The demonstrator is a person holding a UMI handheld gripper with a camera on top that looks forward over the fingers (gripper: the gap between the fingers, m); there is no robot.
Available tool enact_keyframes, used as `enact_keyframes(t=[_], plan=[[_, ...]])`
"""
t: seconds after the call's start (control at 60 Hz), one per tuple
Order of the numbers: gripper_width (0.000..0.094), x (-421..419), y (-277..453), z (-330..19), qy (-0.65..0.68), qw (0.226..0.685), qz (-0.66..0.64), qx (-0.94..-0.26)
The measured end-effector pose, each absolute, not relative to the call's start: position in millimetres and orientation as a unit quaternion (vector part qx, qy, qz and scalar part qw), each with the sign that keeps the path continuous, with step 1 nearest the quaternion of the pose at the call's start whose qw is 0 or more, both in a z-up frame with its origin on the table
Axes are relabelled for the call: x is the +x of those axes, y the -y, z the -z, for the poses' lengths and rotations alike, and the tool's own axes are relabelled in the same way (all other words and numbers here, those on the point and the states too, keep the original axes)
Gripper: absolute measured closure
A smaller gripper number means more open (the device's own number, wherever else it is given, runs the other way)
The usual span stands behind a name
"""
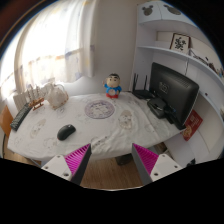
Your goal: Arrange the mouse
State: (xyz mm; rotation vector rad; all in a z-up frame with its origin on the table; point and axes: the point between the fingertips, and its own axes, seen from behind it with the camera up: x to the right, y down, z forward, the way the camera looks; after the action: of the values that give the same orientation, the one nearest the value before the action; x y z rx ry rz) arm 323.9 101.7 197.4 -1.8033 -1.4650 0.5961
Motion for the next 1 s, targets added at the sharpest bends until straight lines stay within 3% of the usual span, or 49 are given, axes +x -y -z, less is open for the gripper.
enact_keyframes(t=[0.183, 0.583, 0.85, 1.0], plan=[[0.0088, 311, -59, -178, 0.595, 0.34, -0.245, -0.686], [0.0081, 263, 119, -125, 0.668, 0.289, -0.298, -0.618], [0.0085, 187, 128, -55, 0.639, 0.328, -0.303, -0.627], [0.0082, 136, 121, -11, 0.624, 0.325, -0.301, -0.644]])
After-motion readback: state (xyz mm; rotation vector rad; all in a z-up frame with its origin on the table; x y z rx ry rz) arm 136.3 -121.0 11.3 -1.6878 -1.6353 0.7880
